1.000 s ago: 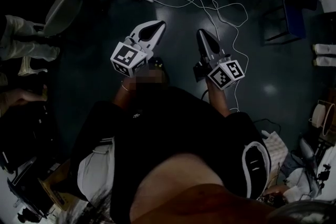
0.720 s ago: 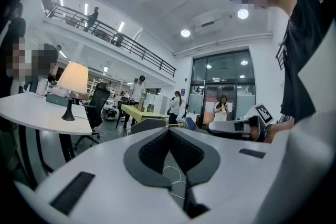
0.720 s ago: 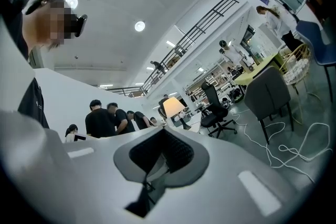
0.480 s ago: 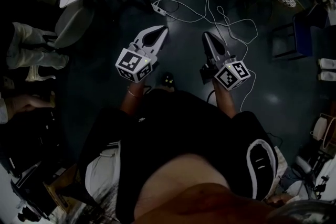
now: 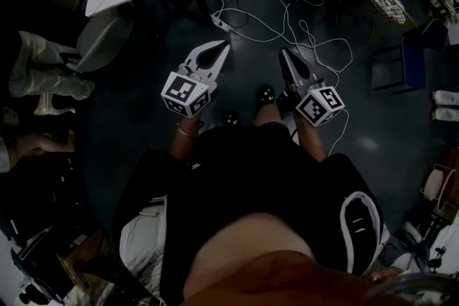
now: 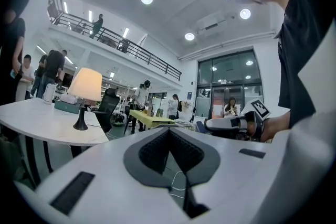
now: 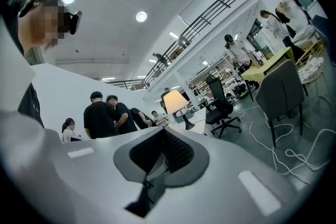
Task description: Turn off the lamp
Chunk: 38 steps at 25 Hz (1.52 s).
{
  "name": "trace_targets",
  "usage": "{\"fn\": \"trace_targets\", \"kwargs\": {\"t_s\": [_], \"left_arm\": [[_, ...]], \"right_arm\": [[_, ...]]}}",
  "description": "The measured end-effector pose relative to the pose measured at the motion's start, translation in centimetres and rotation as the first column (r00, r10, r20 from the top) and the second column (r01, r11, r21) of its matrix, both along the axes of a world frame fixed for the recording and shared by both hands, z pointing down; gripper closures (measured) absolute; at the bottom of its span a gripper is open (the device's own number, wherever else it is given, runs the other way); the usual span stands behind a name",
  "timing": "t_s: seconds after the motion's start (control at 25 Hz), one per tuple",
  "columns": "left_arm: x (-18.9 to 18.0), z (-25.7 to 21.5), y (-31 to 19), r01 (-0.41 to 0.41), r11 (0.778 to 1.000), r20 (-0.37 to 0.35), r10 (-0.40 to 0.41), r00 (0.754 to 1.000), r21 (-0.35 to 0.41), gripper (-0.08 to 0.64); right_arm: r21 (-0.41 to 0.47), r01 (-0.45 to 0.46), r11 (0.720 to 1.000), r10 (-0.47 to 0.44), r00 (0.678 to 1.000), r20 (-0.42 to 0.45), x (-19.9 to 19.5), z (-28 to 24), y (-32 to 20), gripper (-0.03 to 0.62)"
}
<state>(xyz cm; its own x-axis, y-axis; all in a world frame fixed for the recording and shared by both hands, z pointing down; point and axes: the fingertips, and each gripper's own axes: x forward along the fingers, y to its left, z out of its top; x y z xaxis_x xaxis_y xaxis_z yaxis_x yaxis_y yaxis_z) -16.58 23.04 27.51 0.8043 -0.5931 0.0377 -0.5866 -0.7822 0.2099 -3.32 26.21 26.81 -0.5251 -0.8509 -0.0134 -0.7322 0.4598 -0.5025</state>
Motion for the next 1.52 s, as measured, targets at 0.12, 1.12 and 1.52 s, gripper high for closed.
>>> {"fn": "trace_targets", "kwargs": {"t_s": [0.12,1.12,1.52], "left_arm": [[0.2,0.1,-0.8,0.017,1.000,-0.020,-0.018,1.000,-0.014,0.552],[6.3,1.6,-14.9,0.143,0.987,0.001,-0.143,0.990,-0.070,0.552],[9.4,2.1,-21.8,0.210,0.974,0.059,-0.205,0.977,-0.091,0.552]], "right_arm": [[0.002,0.008,1.000,-0.008,1.000,0.001,0.6,-0.1,-0.9,0.592],[-0.038,0.122,0.992,-0.121,0.992,0.033,7.1,2.9,-17.7,0.592],[-0.049,0.159,0.986,-0.155,0.985,0.070,10.6,4.3,-24.8,0.592]]}}
